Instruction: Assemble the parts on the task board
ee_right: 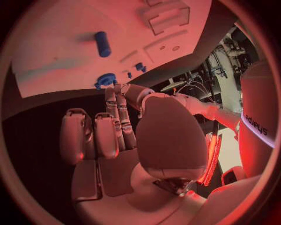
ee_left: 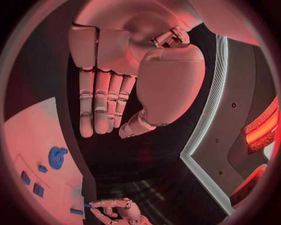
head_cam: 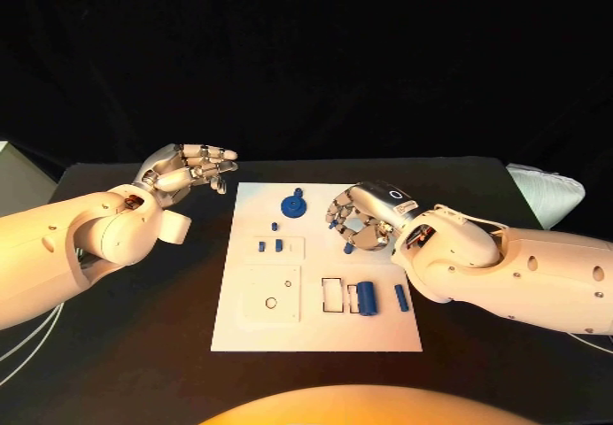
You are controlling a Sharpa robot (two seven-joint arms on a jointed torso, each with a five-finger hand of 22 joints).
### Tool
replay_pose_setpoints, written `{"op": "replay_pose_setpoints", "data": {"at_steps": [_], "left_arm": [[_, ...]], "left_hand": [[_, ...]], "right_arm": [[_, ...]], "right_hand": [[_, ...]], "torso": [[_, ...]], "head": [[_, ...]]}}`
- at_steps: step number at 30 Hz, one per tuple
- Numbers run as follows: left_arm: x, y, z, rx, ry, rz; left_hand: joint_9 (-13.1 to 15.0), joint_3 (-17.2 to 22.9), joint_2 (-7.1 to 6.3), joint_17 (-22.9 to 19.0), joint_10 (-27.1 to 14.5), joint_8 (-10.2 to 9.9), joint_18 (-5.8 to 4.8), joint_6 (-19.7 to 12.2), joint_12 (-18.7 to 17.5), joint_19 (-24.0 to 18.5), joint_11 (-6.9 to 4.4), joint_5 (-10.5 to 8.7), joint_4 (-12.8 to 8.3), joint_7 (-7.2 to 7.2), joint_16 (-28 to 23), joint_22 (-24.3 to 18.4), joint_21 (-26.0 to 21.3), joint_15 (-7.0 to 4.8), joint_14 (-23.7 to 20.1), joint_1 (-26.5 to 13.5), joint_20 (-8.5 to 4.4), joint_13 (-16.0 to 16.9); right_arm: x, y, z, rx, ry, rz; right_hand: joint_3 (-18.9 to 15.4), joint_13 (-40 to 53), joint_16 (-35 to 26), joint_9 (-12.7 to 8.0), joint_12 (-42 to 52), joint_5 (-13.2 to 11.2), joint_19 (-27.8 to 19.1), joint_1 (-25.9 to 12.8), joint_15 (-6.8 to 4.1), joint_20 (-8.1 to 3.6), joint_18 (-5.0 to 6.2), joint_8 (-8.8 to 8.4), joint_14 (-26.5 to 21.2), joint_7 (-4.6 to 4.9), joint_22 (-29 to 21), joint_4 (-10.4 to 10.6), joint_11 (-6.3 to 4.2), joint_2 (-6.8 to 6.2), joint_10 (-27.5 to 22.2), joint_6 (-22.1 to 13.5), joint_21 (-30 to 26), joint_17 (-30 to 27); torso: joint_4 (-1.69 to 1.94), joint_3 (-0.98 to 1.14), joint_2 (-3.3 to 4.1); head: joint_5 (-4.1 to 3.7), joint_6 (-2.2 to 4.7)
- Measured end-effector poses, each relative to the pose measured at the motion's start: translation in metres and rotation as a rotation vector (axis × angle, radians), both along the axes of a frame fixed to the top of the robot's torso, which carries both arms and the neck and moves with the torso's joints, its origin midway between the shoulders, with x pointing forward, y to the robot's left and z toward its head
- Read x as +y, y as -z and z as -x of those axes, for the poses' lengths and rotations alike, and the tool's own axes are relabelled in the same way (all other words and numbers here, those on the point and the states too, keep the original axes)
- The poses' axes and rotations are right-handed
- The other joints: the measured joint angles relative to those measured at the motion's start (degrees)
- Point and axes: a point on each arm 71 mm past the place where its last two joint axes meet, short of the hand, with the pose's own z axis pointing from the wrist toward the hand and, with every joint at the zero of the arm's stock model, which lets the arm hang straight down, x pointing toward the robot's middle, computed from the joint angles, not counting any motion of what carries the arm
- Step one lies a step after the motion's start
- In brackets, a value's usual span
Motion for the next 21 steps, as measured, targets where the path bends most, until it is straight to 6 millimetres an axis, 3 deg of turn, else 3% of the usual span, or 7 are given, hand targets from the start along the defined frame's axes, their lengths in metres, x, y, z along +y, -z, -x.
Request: {"op": "replay_pose_setpoints", "data": {"at_steps": [8,21], "left_arm": [[-0.003,0.0,0.001,0.003,0.007,0.005],[-0.008,0.001,0.001,0.005,0.015,0.01]], "left_hand": [[0.0,0.0,0.0,0.0,0.0,0.0,0.0,0.0,0.0,0.0,0.0,0.0,0.0,0.0,0.0,-0.1,-0.2,0.0,0.0,0.0,0.0,0.0],[0.0,0.0,0.0,0.0,0.0,0.0,0.0,0.0,0.0,0.0,0.0,0.0,0.0,0.0,0.0,-0.1,-0.2,0.0,0.0,0.0,0.0,0.0]], "right_arm": [[0.036,0.015,0.014,0.033,-0.087,-0.028],[0.07,0.041,0.031,0.075,-0.174,-0.013]], "right_hand": [[0.0,0.0,0.0,0.1,0.0,0.1,0.0,0.0,0.01,0.0,0.0,0.19,0.0,-0.11,0.0,0.0,0.0,0.0,0.0,-0.1,0.0,-0.1],[0.2,0.0,0.0,0.2,0.0,0.1,0.0,0.0,0.01,0.0,0.0,0.18,0.0,-0.06,0.0,-0.2,0.0,-0.01,0.0,-0.1,0.0,-0.4]], "torso": [[0.02,-0.1,-0.02],[0.04,-0.1,0.01]], "head": [[1.75,-0.3],[3.4,-1.04]]}}
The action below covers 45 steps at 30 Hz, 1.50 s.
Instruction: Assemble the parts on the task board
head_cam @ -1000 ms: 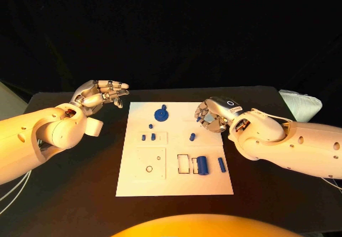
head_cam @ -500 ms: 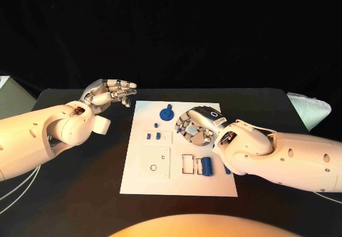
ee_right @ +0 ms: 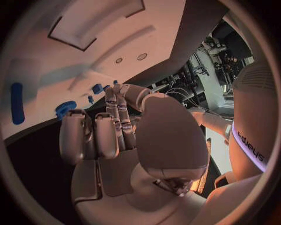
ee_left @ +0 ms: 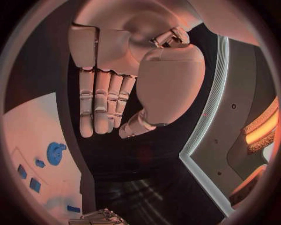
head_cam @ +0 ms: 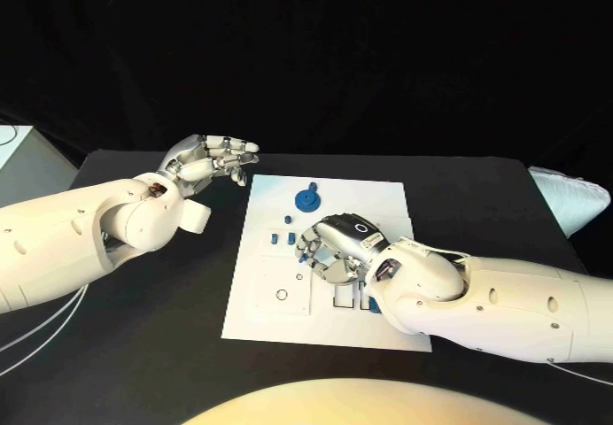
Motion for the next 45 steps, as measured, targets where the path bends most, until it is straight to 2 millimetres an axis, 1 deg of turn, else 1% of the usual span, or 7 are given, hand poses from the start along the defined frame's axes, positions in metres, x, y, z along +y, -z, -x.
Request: {"op": "replay_pose_setpoints", "data": {"at_steps": [3,7,9,16,29,37,45], "left_arm": [[0.0,0.001,0.001,0.003,0.001,0.001],[0.0,0.004,0.002,0.009,0.001,0.002],[0.001,0.004,0.002,0.011,-0.001,0.002],[0.001,0.005,0.002,0.015,-0.002,0.004],[0.002,0.005,0.002,0.017,-0.005,0.005],[0.003,0.006,0.002,0.018,-0.007,0.004],[0.003,0.006,0.002,0.02,-0.007,0.004]], "left_hand": [[0.0,0.0,0.0,0.0,0.0,0.0,0.0,0.0,0.0,0.0,0.0,0.0,0.0,0.0,0.0,-0.1,0.0,0.0,0.0,0.0,0.0,0.0],[0.0,0.0,0.0,0.0,0.0,0.0,0.0,0.0,0.0,0.0,0.0,0.0,0.0,0.0,0.0,-0.1,0.0,0.0,0.0,0.0,0.0,0.0],[0.0,0.0,0.0,0.0,0.0,0.0,0.0,-0.2,0.0,0.2,0.0,0.0,0.0,0.2,0.0,-0.1,0.0,0.0,0.0,0.0,0.21,0.0],[0.0,0.0,0.0,0.0,0.0,0.0,-0.01,-0.2,0.0,0.2,0.0,0.0,0.0,0.2,0.0,-0.1,0.0,0.0,0.0,0.0,0.21,0.0],[0.0,0.0,0.0,0.0,0.0,0.0,0.0,-0.2,0.0,0.2,0.0,0.0,0.0,0.2,0.0,-0.1,0.0,0.0,0.0,0.0,0.21,0.0],[0.0,0.0,0.0,0.0,0.0,0.0,0.0,-0.2,0.0,0.2,0.0,0.0,0.0,0.2,0.0,-0.1,0.0,0.0,0.0,0.0,0.21,0.0],[-0.1,-0.2,0.0,0.0,-0.2,0.0,0.0,-0.2,0.0,0.2,0.21,0.0,0.2,0.2,0.0,-0.2,-0.4,0.0,0.0,0.0,0.2,0.0]], "right_arm": [[0.004,0.003,0.002,0.005,-0.012,0.007],[0.008,0.008,0.004,0.011,-0.022,0.016],[0.01,0.009,0.005,0.013,-0.026,0.022],[0.011,0.012,0.007,0.019,-0.036,0.043],[0.009,0.014,0.008,0.027,-0.037,0.073],[0.008,0.015,0.008,0.031,-0.034,0.085],[0.008,0.016,0.007,0.033,-0.031,0.096]], "right_hand": [[0.0,0.0,0.0,0.0,0.0,0.0,0.0,0.0,0.0,0.0,0.0,-0.01,0.0,0.0,0.0,0.0,0.0,0.0,0.0,0.0,0.0,0.0],[0.0,0.0,0.0,0.0,0.0,0.0,0.0,0.0,0.0,0.0,0.0,-0.04,0.0,0.01,0.0,0.0,0.0,-0.01,0.0,0.0,0.0,0.0],[0.0,0.0,0.0,0.0,0.0,0.0,0.2,0.0,0.01,0.02,0.0,-0.05,0.0,0.01,0.0,0.0,0.0,-0.01,0.0,0.0,0.4,0.0],[0.0,0.0,0.0,0.0,0.0,0.0,0.4,0.0,0.01,0.03,0.01,-0.15,0.0,0.02,0.0,0.0,-0.01,-0.02,0.0,0.0,0.7,0.0],[0.1,0.0,0.0,0.1,-0.1,-0.2,0.4,0.0,0.09,0.01,0.0,-0.01,0.1,0.07,0.0,0.1,-0.11,-0.02,0.1,-0.1,0.7,0.0],[0.1,0.0,0.0,0.1,-0.1,-0.1,0.4,0.0,0.09,0.01,0.01,-0.01,0.1,0.07,0.0,0.1,-0.19,-0.03,0.2,-0.1,0.7,0.0],[0.1,0.0,0.0,0.0,-0.1,0.1,0.4,0.0,0.09,0.01,0.01,-0.03,0.1,0.07,0.0,0.1,-0.19,-0.03,0.2,-0.1,0.7,0.0]], "torso": [[-0.08,0.03,0.02],[-0.07,0.09,0.02],[-0.02,0.09,0.02],[-0.02,0.08,0.02],[-0.02,0.07,0.01],[-0.03,0.07,0.01],[-0.05,0.05,0.01]], "head": [[0.63,-0.32],[1.13,-0.76],[1.32,-0.97],[1.82,-1.45],[2.04,-1.96],[2.08,-2.02],[1.87,-2.07]]}}
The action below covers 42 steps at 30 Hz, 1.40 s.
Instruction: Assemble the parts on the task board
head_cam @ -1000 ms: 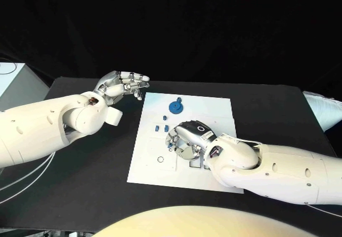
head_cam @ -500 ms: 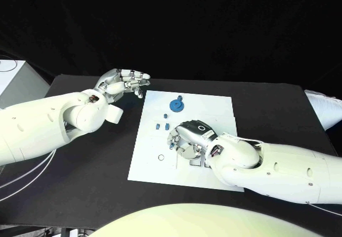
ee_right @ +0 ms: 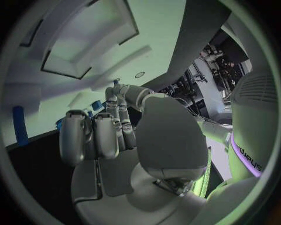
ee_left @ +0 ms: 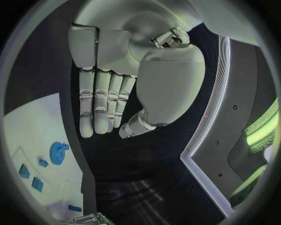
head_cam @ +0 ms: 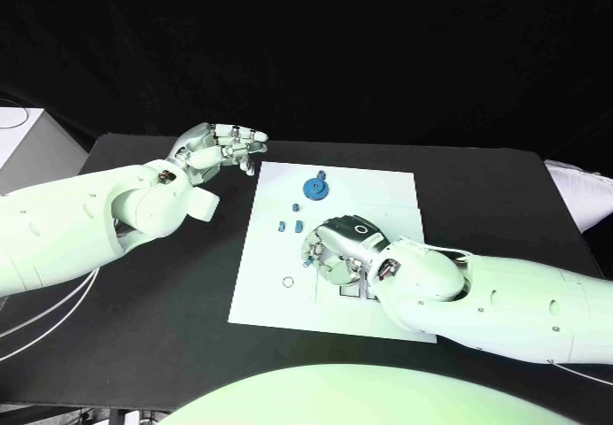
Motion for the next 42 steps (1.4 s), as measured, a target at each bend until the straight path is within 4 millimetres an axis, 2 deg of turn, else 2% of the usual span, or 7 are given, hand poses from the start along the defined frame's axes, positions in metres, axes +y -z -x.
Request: {"op": "replay_pose_setpoints", "data": {"at_steps": [30,32,35,37,39,42], "left_arm": [[0.0,0.0003,0.0002,0.003,0.0,0.0],[0.0,0.0003,0.0002,0.003,0.0,0.0],[0.0,0.0003,0.0002,0.004,0.0,-0.001],[0.0,0.0003,0.0002,0.004,0.0,-0.001],[0.0,0.0004,0.0002,0.005,0.0,-0.001],[-0.0001,0.0004,0.0002,0.005,0.0,-0.001]], "left_hand": [[0.0,0.0,0.0,0.0,0.0,0.0,0.0,-0.2,0.0,0.0,0.0,0.0,0.0,0.21,0.0,-0.1,0.0,0.21,-0.2,0.0,0.0,0.0],[0.0,0.0,0.0,0.0,0.0,0.0,0.0,-0.2,0.0,0.0,0.0,0.0,0.0,0.21,0.0,-0.1,0.0,0.21,-0.2,0.0,0.0,0.0],[0.0,0.0,0.0,0.0,0.0,0.0,0.0,-0.2,0.0,0.0,0.0,0.0,0.0,0.21,0.0,-0.1,0.0,0.2,-0.2,0.0,0.0,0.0],[0.0,0.0,0.0,0.0,0.0,0.0,0.0,-0.2,0.0,0.0,0.0,0.0,0.0,0.21,0.0,-0.1,0.0,0.2,-0.2,0.0,0.0,0.0],[0.0,0.0,0.0,0.0,0.0,0.0,0.0,-0.2,0.0,0.0,0.0,0.0,0.0,0.21,0.0,-0.1,0.0,0.2,-0.2,0.0,0.0,0.0],[0.0,0.0,0.0,0.0,-0.2,0.0,0.0,-0.2,0.0,0.0,-0.19,0.0,0.0,0.21,0.0,-0.1,0.0,0.2,-0.2,0.0,0.0,0.0]], "right_arm": [[0.0063,0.0034,-0.002,0.006,-0.009,0.027],[0.0074,0.0048,-0.0015,0.008,-0.014,0.031],[0.008,0.0066,-0.0013,0.014,-0.022,0.036],[0.0081,0.0068,-0.0013,0.016,-0.029,0.035],[0.0085,0.007,-0.001,0.018,-0.035,0.033],[0.0084,0.0073,-0.001,0.022,-0.043,0.029]], "right_hand": [[0.2,0.0,0.0,0.3,-0.1,0.0,0.0,-0.3,0.0,0.0,0.0,0.04,0.0,0.0,0.0,-0.2,-0.41,-0.3,0.4,0.0,-0.3,-0.9],[0.0,0.0,-0.2,0.6,-0.6,-0.5,-0.3,-0.8,0.0,0.24,0.0,0.04,0.0,0.56,0.0,0.0,-0.53,-0.73,0.5,-0.6,-1.1,-1.4],[-0.2,-0.3,-1.0,0.9,-0.5,-0.7,-1.6,-1.6,0.0,0.61,0.0,-0.13,0.0,0.88,-1.0,0.2,-0.68,-0.5,-0.2,-1.6,-3.0,-2.5],[-0.3,-0.6,-1.4,1.1,-0.5,-1.3,-2.4,-2.0,0.03,0.91,0.01,-0.6,0.0,1.1,-2.0,0.3,-0.31,-0.58,-1.8,-2.4,-4.2,-3.3],[-0.6,-0.8,-1.3,1.1,-0.4,-2.1,-3.1,-3.0,0.62,1.22,0.0,-1.18,0.0,1.55,-3.1,0.6,0.2,-0.47,-3.3,-3.2,-5.4,-3.4],[-0.7,-1.1,-1.3,1.0,-0.6,-2.3,-3.6,-3.3,0.62,1.53,0.0,-1.33,0.0,1.8,-4.0,0.7,0.64,-0.58,-4.6,-3.5,-6.6,-3.9]], "torso": [[0.01,-0.03,-0.01],[0.01,-0.01,-0.01],[0.02,-0.01,-0.01],[0.01,-0.01,-0.01],[0.01,-0.01,-0.01],[-0.01,-0.01,-0.02]], "head": [[-0.03,-0.07],[-0.06,-0.07],[-0.08,-0.07],[-0.08,-0.07],[-0.09,-0.07],[-0.12,-0.07]]}}
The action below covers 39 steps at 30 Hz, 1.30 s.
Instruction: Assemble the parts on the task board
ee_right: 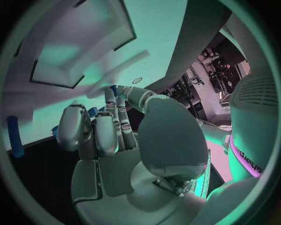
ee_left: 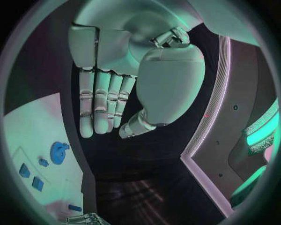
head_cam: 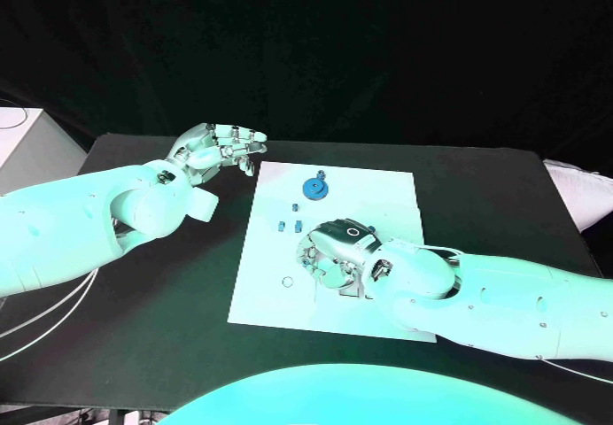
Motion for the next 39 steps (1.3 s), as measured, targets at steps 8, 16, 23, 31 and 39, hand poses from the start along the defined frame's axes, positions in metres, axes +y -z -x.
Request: {"op": "replay_pose_setpoints", "data": {"at_steps": [8,16,23,31,39], "left_arm": [[0.0,0.0,0.0,0.002,0.0,-0.001],[0.001,0.0,0.0,0.003,-0.001,-0.002],[0.001,0.0,0.0,0.006,-0.002,-0.003],[0.002,0.001,0.0,0.008,-0.003,-0.005],[0.001,0.001,-0.001,0.009,-0.003,-0.005]], "left_hand": [[0.0,0.0,0.0,0.0,0.0,0.0,0.0,0.0,0.0,0.0,-0.02,0.0,0.0,0.0,0.0,0.0,0.0,0.0,0.0,0.0,0.0,0.0],[0.0,0.0,0.0,0.0,0.0,0.0,0.0,0.0,0.0,0.0,-0.02,0.0,0.0,0.0,0.0,0.0,0.0,0.0,0.0,0.0,0.0,0.0],[0.0,0.0,0.0,0.0,-0.1,0.0,0.0,0.0,0.3,0.1,0.1,0.0,0.0,0.0,0.0,-0.1,-0.3,0.0,0.0,0.0,0.13,0.0],[0.0,0.0,0.0,0.0,-0.2,0.0,0.01,0.0,0.3,0.2,0.19,0.0,0.0,0.0,0.0,-0.1,-0.3,0.0,0.0,0.0,0.21,0.0],[0.0,0.0,0.0,0.0,-0.2,0.0,0.0,0.0,0.3,0.2,0.19,0.0,0.0,0.0,0.0,-0.1,-0.3,0.0,0.0,0.0,0.21,0.0]], "right_arm": [[-0.002,0.001,0.0,0.006,-0.005,-0.009],[-0.006,0.002,0.0,0.007,0.009,-0.021],[-0.011,-0.002,0.001,-0.001,0.029,-0.053],[-0.028,-0.011,0.001,-0.022,0.075,-0.1],[-0.069,-0.045,-0.016,-0.046,0.168,-0.102]], "right_hand": [[-0.2,-0.3,-1.5,-0.4,0.0,0.0,-2.4,0.0,1.02,0.7,0.92,-1.79,0.0,0.59,-3.1,0.2,0.91,-1.64,-3.8,-2.7,-3.7,-2.5],[-1.7,-0.2,-3.6,-0.8,1.1,0.0,-5.3,0.6,1.93,1.25,1.79,-3.89,-2.0,0.84,-6.9,0.1,1.46,-2.73,-8.3,-6.0,-8.5,-6.6],[-4.7,0.2,-4.9,-1.0,3.8,0.0,-7.4,1.0,2.23,1.64,2.7,-5.22,-3.7,0.18,-9.6,0.4,1.7,-3.1,-12.0,-8.1,-12.1,-10.0],[-5.2,0.8,-3.7,-0.8,7.3,0.9,-6.4,1.2,2.04,1.32,2.7,-5.21,-3.5,0.51,-8.2,0.9,1.37,-2.93,-11.6,-7.6,-10.9,-9.6],[-4.0,0.8,0.5,-0.5,10.1,0.9,-1.5,1.6,1.11,0.64,1.74,-4.63,-0.3,0.1,-2.1,1.8,0.57,-2.95,-9.8,-6.0,-4.1,-3.9]], "torso": [[0.01,0.03,-0.01],[0.01,0.03,-0.01],[0.01,0.03,-0.02],[0.01,0.01,-0.03],[-0.03,0.01,-0.12]], "head": [[-0.04,0.0],[-0.14,0.01],[-0.35,0.01],[-0.9,0.23],[-1.55,1.0]]}}
